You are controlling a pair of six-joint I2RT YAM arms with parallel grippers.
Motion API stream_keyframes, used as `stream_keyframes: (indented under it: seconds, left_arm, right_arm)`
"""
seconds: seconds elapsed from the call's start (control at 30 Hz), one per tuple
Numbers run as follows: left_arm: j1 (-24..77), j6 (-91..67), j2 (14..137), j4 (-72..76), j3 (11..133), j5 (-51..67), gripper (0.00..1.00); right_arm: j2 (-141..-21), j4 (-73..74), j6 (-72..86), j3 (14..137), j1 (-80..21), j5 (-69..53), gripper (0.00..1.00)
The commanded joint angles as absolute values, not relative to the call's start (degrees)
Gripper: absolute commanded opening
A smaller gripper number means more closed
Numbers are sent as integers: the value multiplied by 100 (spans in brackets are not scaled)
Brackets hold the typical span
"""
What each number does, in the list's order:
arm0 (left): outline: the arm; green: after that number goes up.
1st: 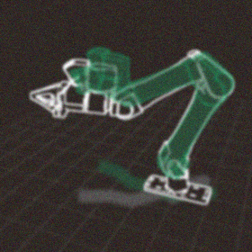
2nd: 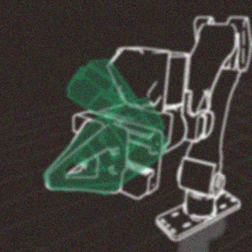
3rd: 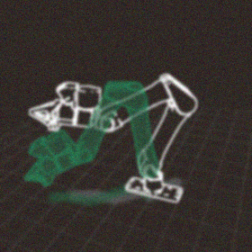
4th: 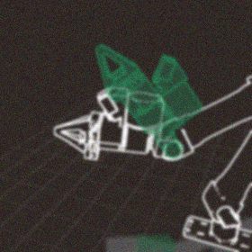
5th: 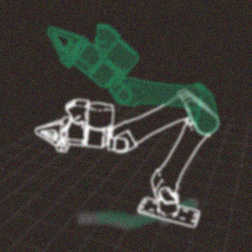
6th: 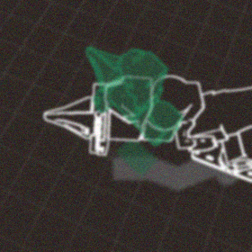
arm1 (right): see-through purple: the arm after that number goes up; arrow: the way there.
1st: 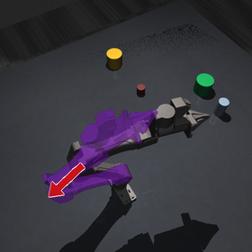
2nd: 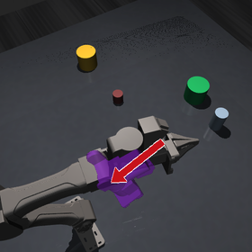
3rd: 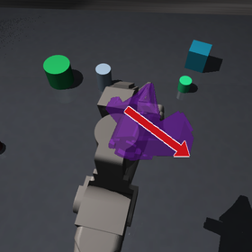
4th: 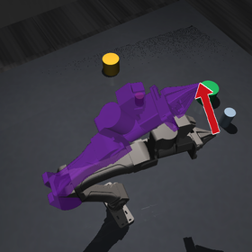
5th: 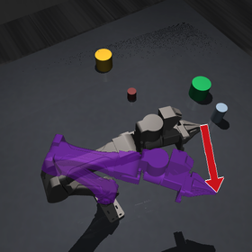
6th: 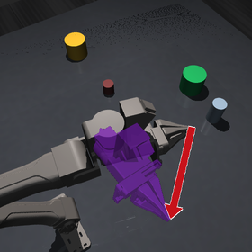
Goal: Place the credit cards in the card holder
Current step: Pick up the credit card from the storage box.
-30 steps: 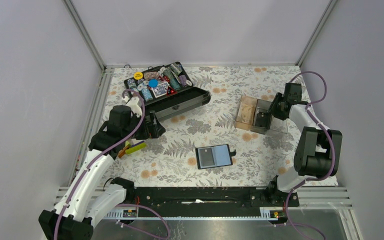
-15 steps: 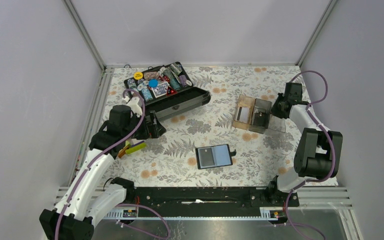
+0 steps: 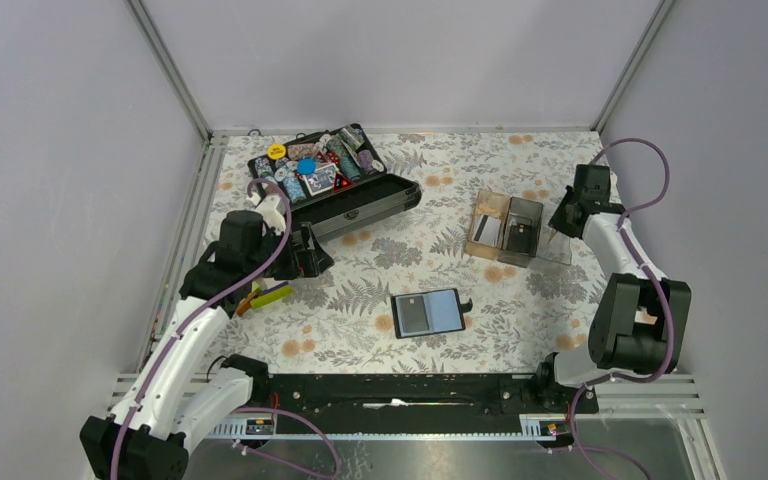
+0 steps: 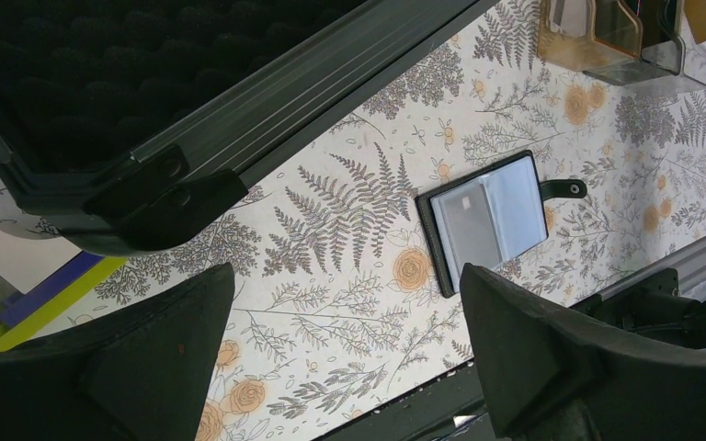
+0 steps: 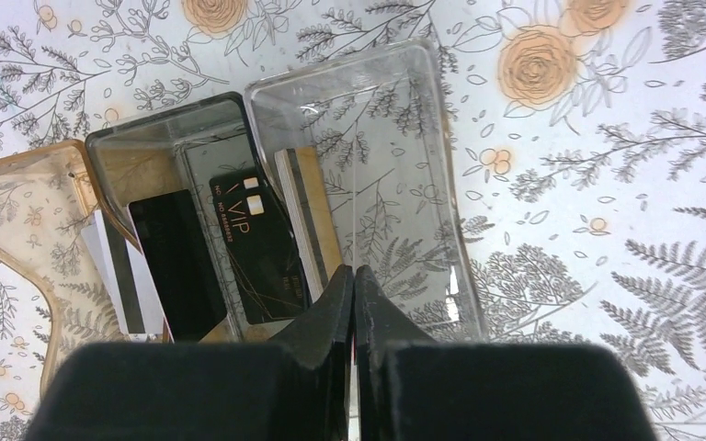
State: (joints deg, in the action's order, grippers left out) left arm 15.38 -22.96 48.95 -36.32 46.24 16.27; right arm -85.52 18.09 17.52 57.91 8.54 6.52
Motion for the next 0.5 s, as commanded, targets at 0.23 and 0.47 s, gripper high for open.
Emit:
stream_keyframes:
  seconds: [0.23, 0.47]
  left_arm:
    - [1762, -2837, 4501, -3245, 4308, 1281, 99]
    - [3317, -4371, 4245, -2048, 3249, 581, 99]
  right_arm:
    - [-7295, 2275, 1755, 6172, 453, 1192, 0]
    - [-6377, 2091, 2227, 5680, -899, 64, 0]
